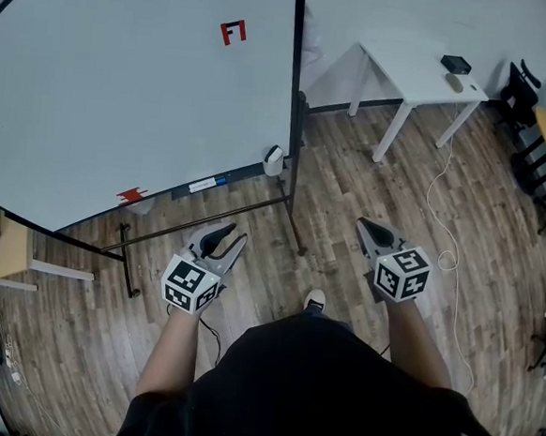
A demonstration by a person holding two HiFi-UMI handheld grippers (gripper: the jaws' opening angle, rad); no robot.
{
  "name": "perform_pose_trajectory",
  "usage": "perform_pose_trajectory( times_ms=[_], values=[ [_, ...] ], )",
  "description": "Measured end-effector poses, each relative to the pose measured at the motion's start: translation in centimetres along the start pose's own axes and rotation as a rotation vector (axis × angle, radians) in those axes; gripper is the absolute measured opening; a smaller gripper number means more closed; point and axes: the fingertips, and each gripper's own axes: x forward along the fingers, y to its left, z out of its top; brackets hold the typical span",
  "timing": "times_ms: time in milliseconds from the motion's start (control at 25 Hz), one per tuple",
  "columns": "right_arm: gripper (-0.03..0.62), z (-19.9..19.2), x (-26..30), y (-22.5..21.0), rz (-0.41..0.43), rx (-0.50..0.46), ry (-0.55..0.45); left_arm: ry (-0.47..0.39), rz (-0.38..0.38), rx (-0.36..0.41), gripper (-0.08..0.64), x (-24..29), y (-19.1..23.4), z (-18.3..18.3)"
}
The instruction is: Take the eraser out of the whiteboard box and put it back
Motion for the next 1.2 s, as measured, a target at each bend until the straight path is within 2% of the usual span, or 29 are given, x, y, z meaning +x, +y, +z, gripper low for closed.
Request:
perform_pose_trajectory(
  times_ms=[400,1200],
  values=[
    [-0.006,-0.1,2.2,-4.0,0.034,0.001,0.025,0.016,0.031,-0.022,0.127,3.8,0.6,0.1],
    [-0.006,1.7,6.7,-9.3,0.148,-0.022,0.062,0.056,0.131,-0.055,0.127,8.6,1.8,1.6]
  ],
)
